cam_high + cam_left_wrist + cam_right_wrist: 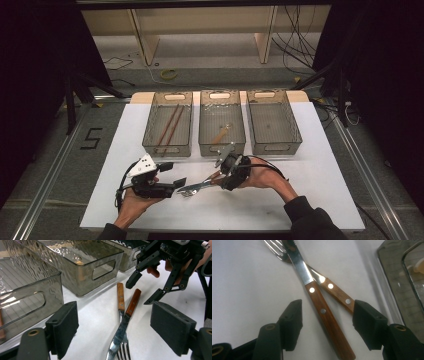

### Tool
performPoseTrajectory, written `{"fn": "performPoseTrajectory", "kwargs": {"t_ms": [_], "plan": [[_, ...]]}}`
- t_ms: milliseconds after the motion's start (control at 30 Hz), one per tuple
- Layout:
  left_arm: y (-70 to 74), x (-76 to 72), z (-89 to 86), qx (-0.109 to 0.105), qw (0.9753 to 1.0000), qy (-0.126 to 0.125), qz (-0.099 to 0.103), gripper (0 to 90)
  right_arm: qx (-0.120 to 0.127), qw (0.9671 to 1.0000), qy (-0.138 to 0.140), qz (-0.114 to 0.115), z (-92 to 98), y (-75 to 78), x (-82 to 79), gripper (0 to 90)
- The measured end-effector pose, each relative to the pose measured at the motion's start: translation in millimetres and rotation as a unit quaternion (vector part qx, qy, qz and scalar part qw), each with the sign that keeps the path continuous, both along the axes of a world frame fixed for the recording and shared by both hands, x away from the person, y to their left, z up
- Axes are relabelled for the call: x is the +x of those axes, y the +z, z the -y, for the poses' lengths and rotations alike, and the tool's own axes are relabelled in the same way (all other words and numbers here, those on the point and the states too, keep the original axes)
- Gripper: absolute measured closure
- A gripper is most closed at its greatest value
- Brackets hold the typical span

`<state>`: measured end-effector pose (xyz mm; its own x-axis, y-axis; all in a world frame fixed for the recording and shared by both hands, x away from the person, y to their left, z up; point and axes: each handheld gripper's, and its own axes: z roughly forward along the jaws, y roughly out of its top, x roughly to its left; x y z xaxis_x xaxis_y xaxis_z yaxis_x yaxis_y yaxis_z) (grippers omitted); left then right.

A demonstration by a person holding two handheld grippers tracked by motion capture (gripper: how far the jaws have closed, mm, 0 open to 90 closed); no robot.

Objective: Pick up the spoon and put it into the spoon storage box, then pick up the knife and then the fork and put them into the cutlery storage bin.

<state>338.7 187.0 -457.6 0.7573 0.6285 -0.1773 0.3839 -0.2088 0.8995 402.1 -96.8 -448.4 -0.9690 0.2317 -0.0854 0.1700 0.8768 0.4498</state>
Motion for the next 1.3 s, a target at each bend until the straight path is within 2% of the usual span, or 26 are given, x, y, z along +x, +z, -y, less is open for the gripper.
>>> {"fn": "performPoseTrajectory", "kwargs": {"t_ms": [300, 967, 1100, 1300], "plan": [[-0.7, -0.7, -2.6, -0.003, 1.0, 0.003, -0.001, 21.5, -0.013, 0.9998, 0.015, -0.005, -4.4, -5.8, 2.0, 46.1], [-3.2, -0.7, -4.6, 0.002, 1.0, 0.004, -0.005, 21.7, -0.046, 0.9986, 0.02, -0.017, -6.0, -16.6, 7.1, 54.8], [-3.2, -1.3, -6.7, -0.001, 1.0, 0.006, -0.006, 21.9, -0.038, 0.9987, 0.022, -0.027, -5.8, -17.8, 9.3, 57.6], [-3.9, -1.0, -5.8, -0.001, 1.0, 0.005, -0.005, 22.0, -0.044, 0.9979, 0.035, -0.033, -6.1, -17.2, 9.3, 64.4]]}}
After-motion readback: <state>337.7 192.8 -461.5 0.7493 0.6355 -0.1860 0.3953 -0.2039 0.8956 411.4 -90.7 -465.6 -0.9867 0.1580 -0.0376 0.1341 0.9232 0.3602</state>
